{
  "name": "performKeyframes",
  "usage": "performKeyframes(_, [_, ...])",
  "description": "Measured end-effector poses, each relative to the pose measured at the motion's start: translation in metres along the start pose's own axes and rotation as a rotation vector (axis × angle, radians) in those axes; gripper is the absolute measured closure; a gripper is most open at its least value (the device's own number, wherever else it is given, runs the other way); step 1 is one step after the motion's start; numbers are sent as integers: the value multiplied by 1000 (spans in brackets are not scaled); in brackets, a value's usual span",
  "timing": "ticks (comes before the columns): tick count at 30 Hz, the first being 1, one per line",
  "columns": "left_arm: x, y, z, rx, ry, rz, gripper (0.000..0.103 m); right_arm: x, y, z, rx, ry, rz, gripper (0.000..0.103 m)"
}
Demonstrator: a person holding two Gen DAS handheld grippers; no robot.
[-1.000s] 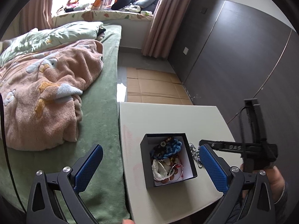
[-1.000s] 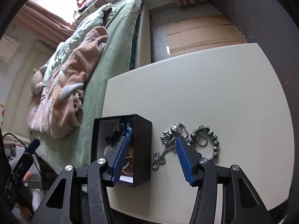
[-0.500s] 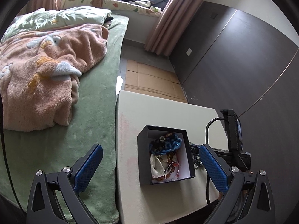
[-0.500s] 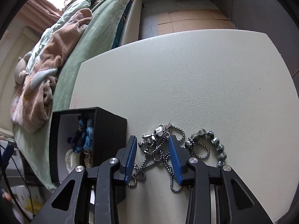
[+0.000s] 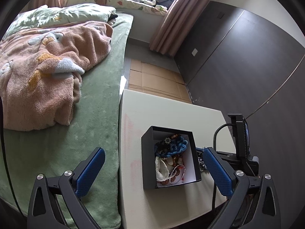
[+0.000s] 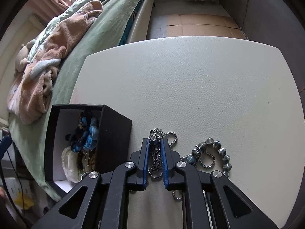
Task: Organize jewelry
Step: 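Lift the chain high over the box and release it inside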
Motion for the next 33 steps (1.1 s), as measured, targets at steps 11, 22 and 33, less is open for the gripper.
performKeyframes(11, [-1,0,12,9,-13,6,0,3,2,61,131,99,-40,91])
performKeyframes(22, [8,14,30,35,-34,-12,0,-25,17,132,259,159,3,91])
performKeyframes(33, [9,20,43,62,-59,-5,0,-62,52,269,500,134,96,91])
Point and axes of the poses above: each gripper's, at about its wrist camera, not at the fingertips, and z roughly against the way its jaws point, x to its right, y to its top, the point moved 4 cm from there along -z, roughly the way its jaws point, and after that the axes turned 3 degrees about x, right-handed, at the moved point
